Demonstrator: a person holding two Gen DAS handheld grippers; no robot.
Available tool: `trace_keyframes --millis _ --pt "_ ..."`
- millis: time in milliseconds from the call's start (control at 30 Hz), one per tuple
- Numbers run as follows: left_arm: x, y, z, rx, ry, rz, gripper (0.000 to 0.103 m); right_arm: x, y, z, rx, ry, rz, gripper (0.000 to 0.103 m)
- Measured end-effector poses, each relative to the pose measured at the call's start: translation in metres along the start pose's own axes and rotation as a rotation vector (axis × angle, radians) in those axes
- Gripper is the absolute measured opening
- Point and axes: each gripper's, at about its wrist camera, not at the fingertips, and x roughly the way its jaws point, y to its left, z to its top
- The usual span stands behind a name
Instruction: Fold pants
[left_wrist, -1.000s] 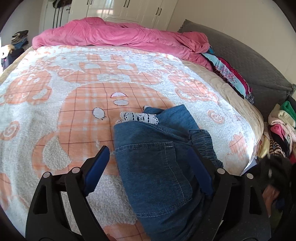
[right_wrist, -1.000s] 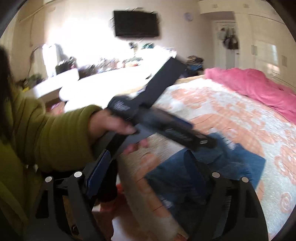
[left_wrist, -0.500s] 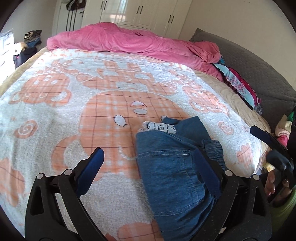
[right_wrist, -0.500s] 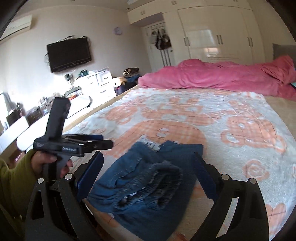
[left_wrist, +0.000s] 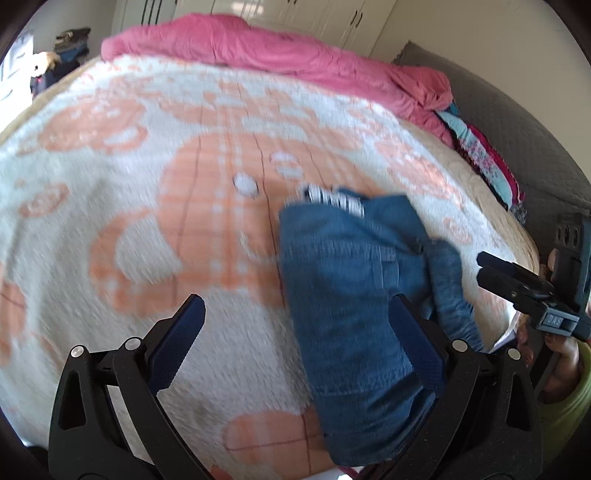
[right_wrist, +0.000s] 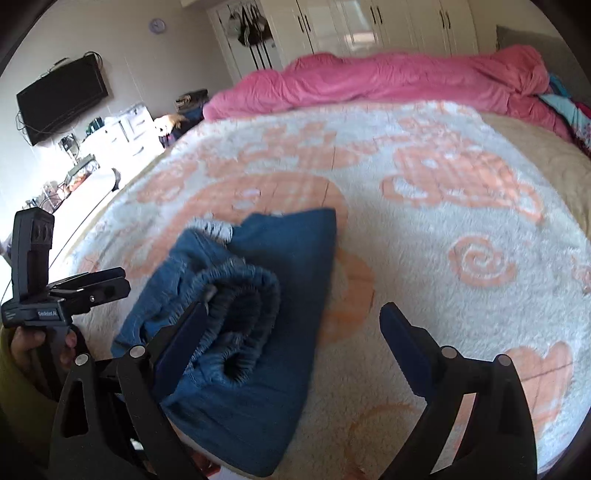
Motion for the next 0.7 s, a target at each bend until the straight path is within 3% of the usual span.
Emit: trace_keyframes --millis 133,200,467,533,600,700 --pt "0.013 -0.007 -0.007 0.018 0.039 -0.024 0.093 0.019 0.003 -0.007 -0.004 0.091 -0.003 0.083" --pt "0.019 -0.009 -0.010 0.010 0.058 -0.042 0.093 0.024 0.005 -0.010 -0.005 0.114 0.013 0.073" --pt "0.031 -0.021 -0.015 0.035 0.075 -0.049 0.092 0.035 -0.004 -0.015 0.095 0.147 0.102 0.072" --pt "0.033 -0.024 -0.014 0.035 0.066 -0.048 0.086 0.035 -0.001 -0.014 0.084 0.145 0.102 0.069" --pt "0.033 -0.026 -0.013 0.025 0.060 -0.092 0.062 0.035 0.005 -0.013 0.066 0.145 0.120 0.050" --pt "0.034 -0.030 -0.013 0.037 0.051 -0.081 0.058 0.034 0.010 -0.013 0.044 0.142 0.124 0.042"
